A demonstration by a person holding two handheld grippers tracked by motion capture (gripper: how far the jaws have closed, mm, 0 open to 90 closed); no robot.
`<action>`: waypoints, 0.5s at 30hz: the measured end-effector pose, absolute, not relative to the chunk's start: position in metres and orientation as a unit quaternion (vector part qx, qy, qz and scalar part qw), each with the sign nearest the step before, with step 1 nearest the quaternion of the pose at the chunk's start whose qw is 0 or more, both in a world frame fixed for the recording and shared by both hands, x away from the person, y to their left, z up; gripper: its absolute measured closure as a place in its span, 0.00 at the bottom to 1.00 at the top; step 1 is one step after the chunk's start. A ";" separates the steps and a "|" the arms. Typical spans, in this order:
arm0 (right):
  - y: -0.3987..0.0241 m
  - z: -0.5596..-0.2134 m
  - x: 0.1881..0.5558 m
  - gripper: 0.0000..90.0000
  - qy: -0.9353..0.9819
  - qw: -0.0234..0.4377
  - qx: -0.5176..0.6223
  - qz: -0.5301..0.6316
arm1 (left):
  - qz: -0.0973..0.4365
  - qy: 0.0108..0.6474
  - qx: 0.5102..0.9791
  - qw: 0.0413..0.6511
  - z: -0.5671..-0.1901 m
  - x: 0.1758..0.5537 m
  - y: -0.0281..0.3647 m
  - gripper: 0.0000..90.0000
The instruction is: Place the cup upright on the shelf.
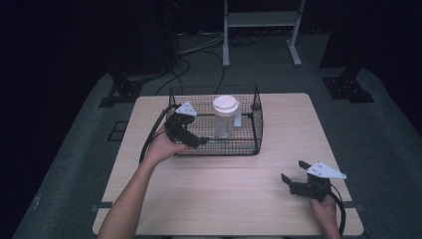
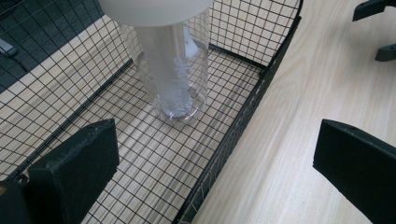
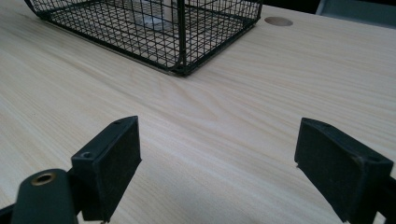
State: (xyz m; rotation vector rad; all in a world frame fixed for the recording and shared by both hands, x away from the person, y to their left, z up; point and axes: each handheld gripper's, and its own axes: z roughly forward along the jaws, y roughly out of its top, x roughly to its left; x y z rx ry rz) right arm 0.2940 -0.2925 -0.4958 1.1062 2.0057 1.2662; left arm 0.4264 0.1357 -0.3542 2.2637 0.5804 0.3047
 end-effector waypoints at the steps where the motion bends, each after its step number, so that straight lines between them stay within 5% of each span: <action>1: -0.292 -0.496 0.294 0.15 0.740 0.259 0.409 0.467 | 0.121 0.228 0.887 0.383 -0.355 0.425 0.137 0.00; 15: -0.292 -0.496 0.294 0.15 0.742 0.261 0.407 0.464 | 0.122 0.215 0.889 0.385 -0.365 0.403 0.143 0.00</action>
